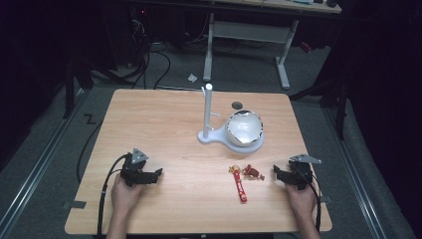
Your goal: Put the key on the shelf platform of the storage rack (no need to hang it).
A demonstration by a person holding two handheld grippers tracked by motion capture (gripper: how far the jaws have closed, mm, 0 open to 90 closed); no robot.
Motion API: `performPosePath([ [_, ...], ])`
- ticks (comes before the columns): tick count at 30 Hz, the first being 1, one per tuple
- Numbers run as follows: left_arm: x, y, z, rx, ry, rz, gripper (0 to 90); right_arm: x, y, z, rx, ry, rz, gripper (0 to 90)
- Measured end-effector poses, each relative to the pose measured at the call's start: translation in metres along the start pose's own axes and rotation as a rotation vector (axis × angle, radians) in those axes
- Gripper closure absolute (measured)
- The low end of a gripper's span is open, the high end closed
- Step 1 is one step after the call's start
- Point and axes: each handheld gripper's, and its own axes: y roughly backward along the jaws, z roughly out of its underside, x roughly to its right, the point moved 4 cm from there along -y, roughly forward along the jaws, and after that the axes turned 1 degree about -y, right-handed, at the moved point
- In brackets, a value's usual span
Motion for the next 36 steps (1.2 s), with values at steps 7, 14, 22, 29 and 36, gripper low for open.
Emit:
performPosePath([
  [7,-0.0001,0.0,-0.0001,0.0,0.0,0.0,16.3,0.0001,0.0,0.0,0.001,0.0,0.0,31.1],
  [14,-0.0002,-0.0001,-0.0002,0.001,0.001,-0.001,16.4,-0.0004,0.0004,0.0003,0.002,-0.001,0.0,32.1],
  [22,-0.0003,-0.0002,-0.0003,0.002,0.002,-0.004,16.4,-0.0012,0.0026,0.002,-0.002,0.006,-0.012,32.8],
  [29,-0.0003,-0.0001,-0.0002,0.003,0.003,-0.008,16.4,-0.002,0.0053,0.002,-0.025,0.007,-0.026,33.5],
  [36,-0.0003,-0.0001,-0.0002,0.004,0.004,-0.009,16.4,-0.0082,0.0088,0.0012,-0.016,-0.004,-0.067,30.1],
])
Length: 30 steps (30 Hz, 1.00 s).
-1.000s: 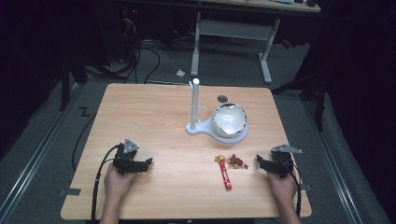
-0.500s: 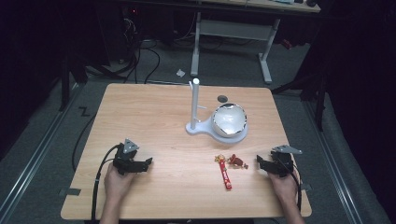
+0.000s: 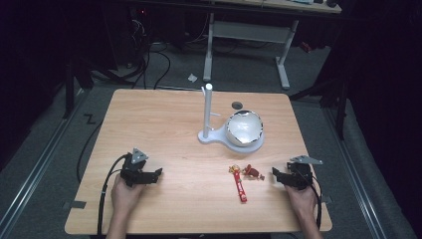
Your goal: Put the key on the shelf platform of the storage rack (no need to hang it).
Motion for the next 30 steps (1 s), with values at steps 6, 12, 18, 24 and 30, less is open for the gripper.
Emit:
performPosePath([
  [6,0.0,0.0,0.0,0.001,0.001,0.0,16.5,-0.013,0.007,0.001,0.024,0.037,-0.06,25.9],
  [12,0.0,0.0,0.0,0.0,0.0,0.0,16.5,-0.027,0.018,0.004,0.051,0.055,-0.118,23.0],
  [18,0.0,0.0,0.0,0.0,0.0,0.0,16.5,-0.042,0.024,0.003,0.059,0.076,-0.166,17.7],
  [24,0.0,0.0,0.0,0.0,0.0,0.0,16.5,-0.059,0.021,0.002,0.025,0.118,-0.186,11.6],
  [30,0.0,0.0,0.0,0.0,0.0,0.0,16.5,-0.076,0.016,-0.004,0.02,0.14,-0.214,9.0],
])
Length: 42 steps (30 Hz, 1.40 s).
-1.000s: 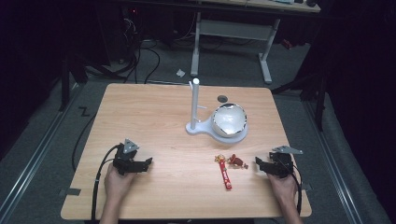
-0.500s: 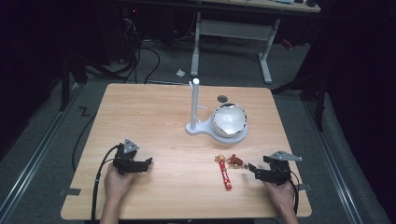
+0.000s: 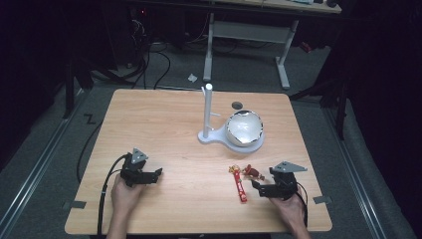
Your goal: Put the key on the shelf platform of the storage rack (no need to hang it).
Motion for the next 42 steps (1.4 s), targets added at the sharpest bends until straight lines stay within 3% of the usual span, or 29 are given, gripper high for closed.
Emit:
performPosePath([
  [18,0.001,0.001,0.001,0.006,-0.008,-0.001,16.6,-0.02,-0.026,-0.005,-0.042,0.034,-0.046,5.5],
  [30,0.002,0.001,0.001,-0.002,-0.014,0.008,16.7,-0.03,-0.035,-0.005,-0.079,0.093,0.009,0.1],
  [42,0.002,0.001,0.001,-0.002,-0.007,0.011,16.8,-0.028,-0.045,-0.003,-0.121,0.095,0.043,1.5],
])
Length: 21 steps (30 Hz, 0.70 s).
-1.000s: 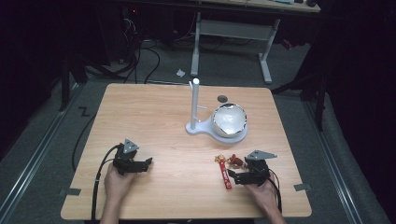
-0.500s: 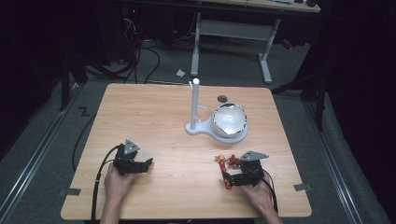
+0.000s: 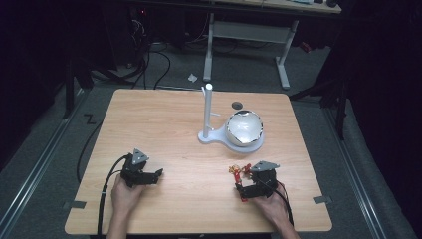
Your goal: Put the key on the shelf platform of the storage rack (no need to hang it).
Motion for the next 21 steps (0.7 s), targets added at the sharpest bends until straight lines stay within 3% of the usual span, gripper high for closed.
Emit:
performPosePath([
  [2,0.0,0.0,0.0,0.0,0.001,0.0,16.9,0.001,0.001,-0.001,0.007,-0.001,-0.005,7.6],
  [5,0.0,0.0,0.0,0.0,0.002,0.001,16.9,0.004,0.005,0.0,0.038,0.013,-0.007,25.2],
  [10,0.0,0.0,0.0,0.0,0.004,0.001,16.9,0.009,0.009,0.001,0.062,0.019,-0.011,47.3],
  [21,0.0,0.0,0.0,0.0,0.004,0.001,16.9,0.013,0.01,0.002,0.076,0.026,-0.051,56.1],
])
